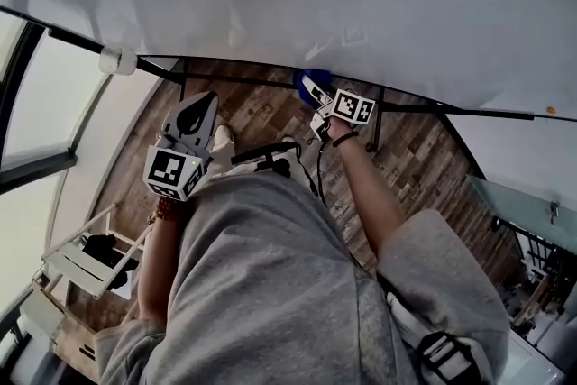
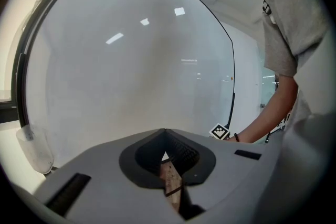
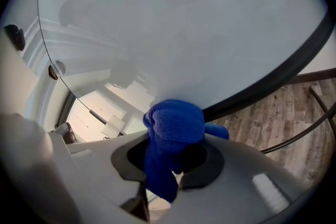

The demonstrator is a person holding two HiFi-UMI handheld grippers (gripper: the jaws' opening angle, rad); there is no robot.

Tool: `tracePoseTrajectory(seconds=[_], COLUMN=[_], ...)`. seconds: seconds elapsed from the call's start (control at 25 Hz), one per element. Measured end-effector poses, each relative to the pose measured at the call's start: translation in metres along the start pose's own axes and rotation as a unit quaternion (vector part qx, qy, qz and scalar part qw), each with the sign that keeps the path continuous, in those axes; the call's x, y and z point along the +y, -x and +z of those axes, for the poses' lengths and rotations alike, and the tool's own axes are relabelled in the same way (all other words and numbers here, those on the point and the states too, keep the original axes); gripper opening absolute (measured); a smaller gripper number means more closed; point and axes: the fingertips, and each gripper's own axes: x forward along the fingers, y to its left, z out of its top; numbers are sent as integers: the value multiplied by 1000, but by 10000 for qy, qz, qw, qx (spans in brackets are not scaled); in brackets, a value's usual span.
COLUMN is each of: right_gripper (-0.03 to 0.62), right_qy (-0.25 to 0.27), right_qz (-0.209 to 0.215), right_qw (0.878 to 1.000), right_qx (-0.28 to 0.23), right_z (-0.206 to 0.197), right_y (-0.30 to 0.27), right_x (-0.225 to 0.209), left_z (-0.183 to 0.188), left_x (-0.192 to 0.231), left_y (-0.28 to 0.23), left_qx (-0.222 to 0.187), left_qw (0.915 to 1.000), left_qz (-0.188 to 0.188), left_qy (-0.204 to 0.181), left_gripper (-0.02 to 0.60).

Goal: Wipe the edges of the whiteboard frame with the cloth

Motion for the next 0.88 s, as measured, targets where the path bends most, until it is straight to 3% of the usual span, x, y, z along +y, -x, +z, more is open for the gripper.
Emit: tracePoseTrajectory(seconds=[0.88], right_gripper=[114], right_qy=[1], right_qz=[158], right_qw=[9998], right_qx=[117], right_z=[-16], right_y=[-35], right_x=[36], left_z=[1], left_x=[26], left_y=[11], left_qx=[-34], left_qw=[9998], left_qz=[82], left_qy=[151], left_gripper=[6])
